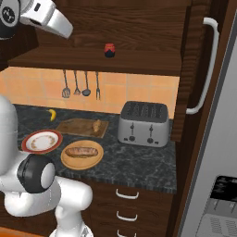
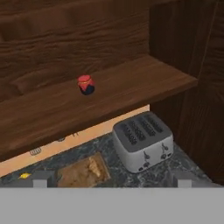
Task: From the different types of pastries on the counter, select a croissant and place it on the cutting board. Then retrieve a jar of jam from the cabinet and place it alongside the croissant on the cutting board.
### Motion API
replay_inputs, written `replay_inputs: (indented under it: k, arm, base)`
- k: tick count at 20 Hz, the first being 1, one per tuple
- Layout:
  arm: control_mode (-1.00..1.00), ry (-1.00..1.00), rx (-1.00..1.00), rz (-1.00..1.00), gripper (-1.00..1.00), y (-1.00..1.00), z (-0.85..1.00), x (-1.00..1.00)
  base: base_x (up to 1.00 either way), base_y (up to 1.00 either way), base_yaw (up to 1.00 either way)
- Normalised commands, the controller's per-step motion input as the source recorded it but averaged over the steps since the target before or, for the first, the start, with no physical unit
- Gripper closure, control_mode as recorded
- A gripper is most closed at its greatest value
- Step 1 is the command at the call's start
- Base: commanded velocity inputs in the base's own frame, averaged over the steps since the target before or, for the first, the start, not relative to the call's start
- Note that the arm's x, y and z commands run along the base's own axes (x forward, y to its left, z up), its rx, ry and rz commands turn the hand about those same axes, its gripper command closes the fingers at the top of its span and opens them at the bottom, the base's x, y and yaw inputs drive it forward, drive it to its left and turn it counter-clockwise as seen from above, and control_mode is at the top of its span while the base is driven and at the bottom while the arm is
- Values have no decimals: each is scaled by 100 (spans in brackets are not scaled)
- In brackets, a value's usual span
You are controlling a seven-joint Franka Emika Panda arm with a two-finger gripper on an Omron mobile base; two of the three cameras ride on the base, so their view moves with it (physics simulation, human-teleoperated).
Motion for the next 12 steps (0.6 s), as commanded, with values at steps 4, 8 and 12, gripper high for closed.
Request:
replay_inputs:
  k: [4,8,12]
  arm:
    - [-100,-18,-29,9,-100,16,-34,0]
    - [-100,-18,-26,5,-100,6,-31,1]
    - [-100,-7,-20,1,-100,1,-4,35]
  base:
    - [0,0,0]
    - [0,0,0]
    - [0,0,0]
